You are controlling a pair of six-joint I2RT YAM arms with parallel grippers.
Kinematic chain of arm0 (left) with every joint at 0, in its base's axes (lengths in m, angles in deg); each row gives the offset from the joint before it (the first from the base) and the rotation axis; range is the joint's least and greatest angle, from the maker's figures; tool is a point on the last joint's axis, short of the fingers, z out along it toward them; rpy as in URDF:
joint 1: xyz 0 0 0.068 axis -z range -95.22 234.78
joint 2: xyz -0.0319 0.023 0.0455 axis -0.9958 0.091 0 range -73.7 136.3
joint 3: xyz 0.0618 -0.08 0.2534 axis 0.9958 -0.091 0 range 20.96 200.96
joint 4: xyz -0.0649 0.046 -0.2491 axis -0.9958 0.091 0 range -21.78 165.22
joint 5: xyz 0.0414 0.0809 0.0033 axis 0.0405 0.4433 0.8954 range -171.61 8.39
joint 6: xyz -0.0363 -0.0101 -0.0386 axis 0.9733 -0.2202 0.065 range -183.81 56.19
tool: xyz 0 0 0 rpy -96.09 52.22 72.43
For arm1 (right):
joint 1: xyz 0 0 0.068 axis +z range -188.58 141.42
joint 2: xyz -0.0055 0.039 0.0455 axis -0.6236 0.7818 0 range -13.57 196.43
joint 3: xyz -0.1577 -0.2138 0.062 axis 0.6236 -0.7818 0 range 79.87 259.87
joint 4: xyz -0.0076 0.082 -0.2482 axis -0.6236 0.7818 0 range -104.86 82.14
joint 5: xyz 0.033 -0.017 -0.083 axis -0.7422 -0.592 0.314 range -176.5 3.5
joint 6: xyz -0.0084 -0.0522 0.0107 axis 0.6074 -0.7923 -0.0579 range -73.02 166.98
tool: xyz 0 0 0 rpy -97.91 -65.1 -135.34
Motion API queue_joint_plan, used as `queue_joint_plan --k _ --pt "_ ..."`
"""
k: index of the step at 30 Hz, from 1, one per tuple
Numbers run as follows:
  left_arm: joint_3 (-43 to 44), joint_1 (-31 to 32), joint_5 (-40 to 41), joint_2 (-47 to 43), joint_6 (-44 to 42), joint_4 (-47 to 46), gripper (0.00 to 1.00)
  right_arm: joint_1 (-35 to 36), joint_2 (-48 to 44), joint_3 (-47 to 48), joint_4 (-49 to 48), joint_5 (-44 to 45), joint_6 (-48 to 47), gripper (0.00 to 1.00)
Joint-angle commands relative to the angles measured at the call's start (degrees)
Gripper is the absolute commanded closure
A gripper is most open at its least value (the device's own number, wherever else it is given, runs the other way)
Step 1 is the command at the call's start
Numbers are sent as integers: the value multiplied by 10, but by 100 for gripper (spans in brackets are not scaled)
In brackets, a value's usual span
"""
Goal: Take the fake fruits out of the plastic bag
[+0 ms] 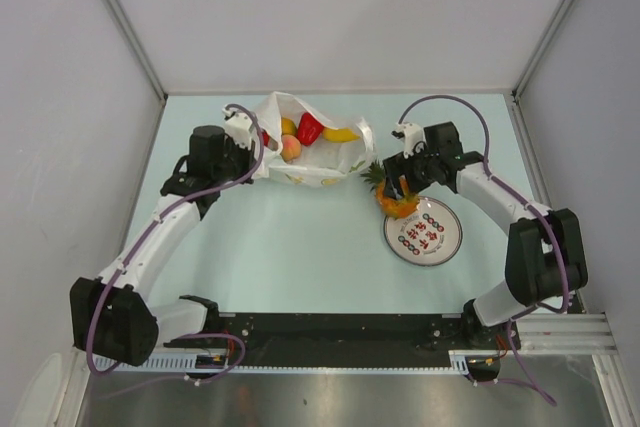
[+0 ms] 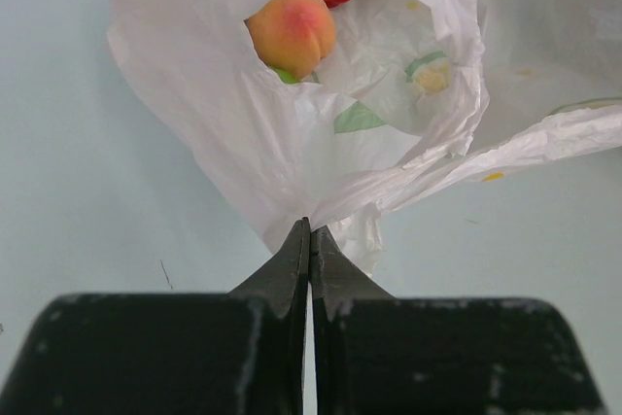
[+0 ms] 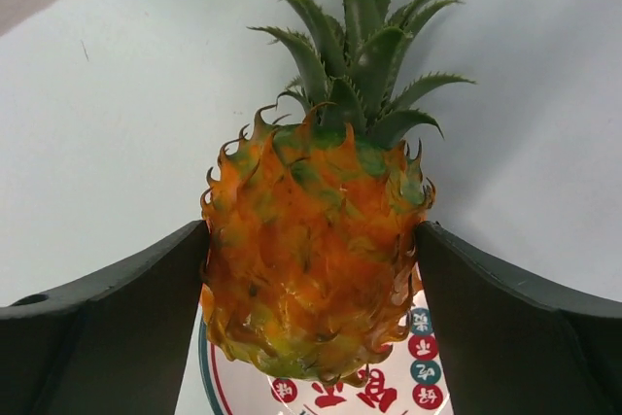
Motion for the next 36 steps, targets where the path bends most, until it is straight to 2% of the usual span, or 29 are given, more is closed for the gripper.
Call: queue_joint_plan --k 1,3,4,7,12,17,20,25,32,36 --pt "-9 -5 -15 -21 15 -21 99 -1 8 20 64 15 -27 22" --pt "-11 -5 -14 -22 14 -20 98 -9 6 20 94 -20 -86 37" --pt "-11 -5 -14 -21 14 -19 98 -11 2 20 123 -38 -105 49" --pt "-12 -6 -10 -20 13 -16 98 -27 -24 17 160 -87 -171 63" --pt "-20 -5 -15 -16 13 -19 99 -44 -91 8 165 -143 -262 67" --pt "-24 -6 -22 -7 18 -27 98 -61 -137 -38 136 -157 -294 69" --pt "-20 -6 -22 1 15 -26 98 -91 -178 -82 62 -158 -267 70" --pt "6 -6 -15 24 11 -2 100 -133 -264 -215 -133 -138 -199 71" --pt "33 -7 14 56 -68 67 100 -141 -342 -330 -301 -141 -102 72" --pt "60 -7 31 78 -108 109 100 -141 -372 -385 -396 -131 -75 68"
